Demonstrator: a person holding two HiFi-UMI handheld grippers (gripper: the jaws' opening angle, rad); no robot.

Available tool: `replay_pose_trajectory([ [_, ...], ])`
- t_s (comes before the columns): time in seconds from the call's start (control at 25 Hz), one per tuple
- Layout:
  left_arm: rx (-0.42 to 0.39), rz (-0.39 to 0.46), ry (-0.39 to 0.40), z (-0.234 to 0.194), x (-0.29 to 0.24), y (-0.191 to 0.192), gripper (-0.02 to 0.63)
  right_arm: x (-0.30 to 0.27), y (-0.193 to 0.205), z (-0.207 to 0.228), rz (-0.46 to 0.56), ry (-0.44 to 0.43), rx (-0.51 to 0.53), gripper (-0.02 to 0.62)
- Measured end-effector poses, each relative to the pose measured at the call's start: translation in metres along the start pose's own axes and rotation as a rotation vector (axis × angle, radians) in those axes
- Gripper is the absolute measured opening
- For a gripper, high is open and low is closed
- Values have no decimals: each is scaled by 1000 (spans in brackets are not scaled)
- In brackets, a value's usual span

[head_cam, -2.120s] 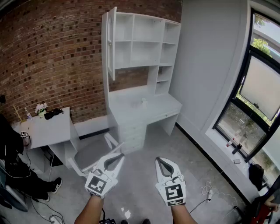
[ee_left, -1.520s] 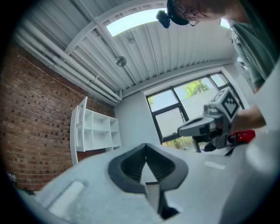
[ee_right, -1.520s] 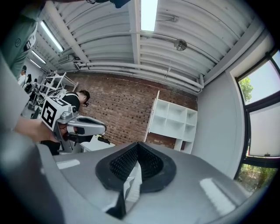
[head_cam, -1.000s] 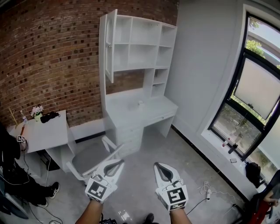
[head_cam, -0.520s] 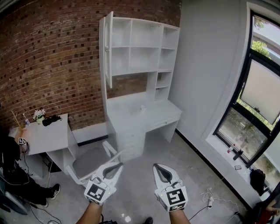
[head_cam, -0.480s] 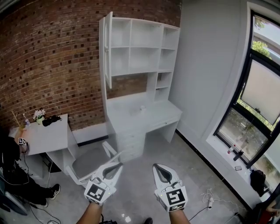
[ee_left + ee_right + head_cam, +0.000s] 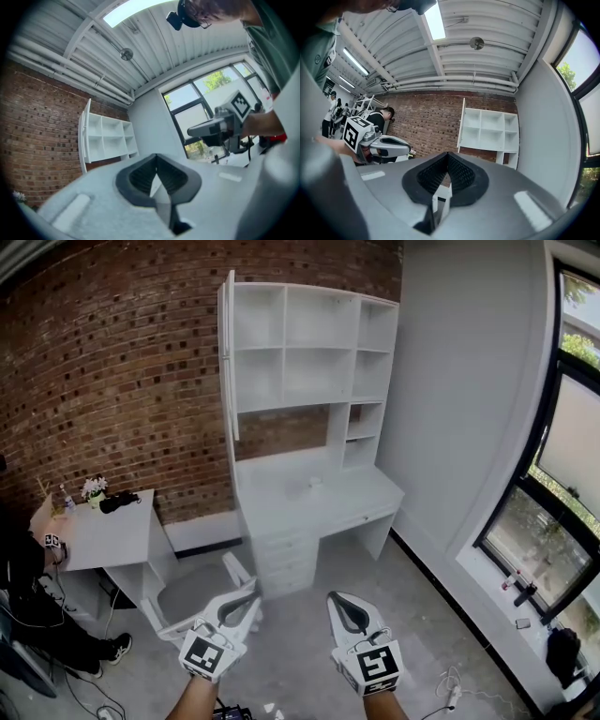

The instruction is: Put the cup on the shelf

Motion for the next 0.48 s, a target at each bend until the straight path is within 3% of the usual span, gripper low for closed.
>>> replay_pose_trajectory([
  [0.48, 31, -27, 22, -8, -67, 22, 3, -31, 30, 57, -4, 1, -41, 5],
])
Point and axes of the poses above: the fingertips, and each gripper's own axes: x backward along the fingers, z to its right, y out of its underside, the point moved 6 cm from there along x, backward along the fingers, and after that the axes turned 9 degrees about -y, right-handed, at the moved point
